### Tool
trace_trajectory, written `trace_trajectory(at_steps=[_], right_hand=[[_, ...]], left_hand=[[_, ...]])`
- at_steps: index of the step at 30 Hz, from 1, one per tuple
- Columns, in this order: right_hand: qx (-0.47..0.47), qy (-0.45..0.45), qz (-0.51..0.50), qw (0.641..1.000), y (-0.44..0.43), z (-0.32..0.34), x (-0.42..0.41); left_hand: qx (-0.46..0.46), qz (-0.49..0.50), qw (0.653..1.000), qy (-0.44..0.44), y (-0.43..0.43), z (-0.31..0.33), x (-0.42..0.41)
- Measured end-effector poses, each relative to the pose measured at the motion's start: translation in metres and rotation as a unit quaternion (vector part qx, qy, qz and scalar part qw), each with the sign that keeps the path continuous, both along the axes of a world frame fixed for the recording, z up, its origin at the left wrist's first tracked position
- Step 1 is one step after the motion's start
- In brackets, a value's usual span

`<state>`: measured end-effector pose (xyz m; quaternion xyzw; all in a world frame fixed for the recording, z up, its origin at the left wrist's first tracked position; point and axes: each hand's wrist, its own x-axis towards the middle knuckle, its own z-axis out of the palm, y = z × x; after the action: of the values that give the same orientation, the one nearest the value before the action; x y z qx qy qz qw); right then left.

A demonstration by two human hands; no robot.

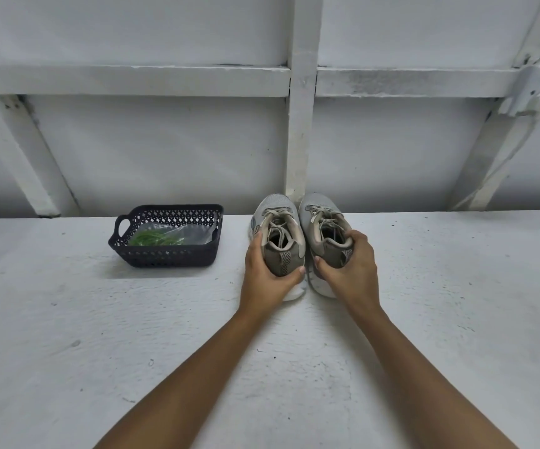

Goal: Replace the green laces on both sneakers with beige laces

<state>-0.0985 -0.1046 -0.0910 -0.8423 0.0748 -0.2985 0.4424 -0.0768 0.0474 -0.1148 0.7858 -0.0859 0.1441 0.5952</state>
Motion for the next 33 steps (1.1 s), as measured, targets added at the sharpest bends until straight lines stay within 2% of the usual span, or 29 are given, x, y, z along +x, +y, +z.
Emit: trace_trajectory(at_steps=[4,7,10,13,16,19,21,23,25,29,31,33], right_hand=[[0.011,0.011,0.004,1.0,0.0,0.001,-0.003],[0.028,0.011,0.017,0.999,0.0,0.004,-0.006],[-0.017,-0.026,-0.024,0.999,0.014,0.025,-0.007],[-0.089,-0.089,-0.023,0.992,0.04,0.061,-0.002],[-0.079,-0.12,0.069,0.987,0.077,0.094,0.007],[-0.05,-0.025,0.181,0.982,0.116,0.106,0.02],[-0.055,0.064,0.234,0.969,0.14,0.096,0.033],[-0.059,0.144,0.258,0.954,0.159,0.079,0.043],[-0.065,0.207,0.256,0.942,0.172,0.06,0.05],[-0.043,0.247,0.25,0.935,0.182,0.036,0.053],[-0.024,0.244,0.246,0.938,0.185,0.032,0.052],[-0.017,0.235,0.238,0.942,0.186,0.03,0.052]], left_hand=[[0.0,-0.002,1.0,0.002,0.003,-0.003,0.0],[0.004,-0.043,0.999,0.027,0.01,0.002,-0.001],[0.055,-0.042,0.997,0.038,0.023,0.019,-0.012],[0.052,0.019,0.998,-0.039,0.049,0.046,-0.021],[0.019,0.151,0.983,-0.101,0.096,0.069,-0.003],[-0.002,0.277,0.957,-0.085,0.156,0.08,0.031],[0.011,0.329,0.944,-0.018,0.191,0.076,0.049],[0.015,0.341,0.937,0.068,0.214,0.065,0.058],[-0.018,0.307,0.94,0.146,0.229,0.05,0.063],[-0.196,0.203,0.939,0.195,0.235,0.029,0.064],[-0.219,0.193,0.937,0.193,0.234,0.024,0.065],[-0.202,0.188,0.942,0.193,0.234,0.022,0.065]])
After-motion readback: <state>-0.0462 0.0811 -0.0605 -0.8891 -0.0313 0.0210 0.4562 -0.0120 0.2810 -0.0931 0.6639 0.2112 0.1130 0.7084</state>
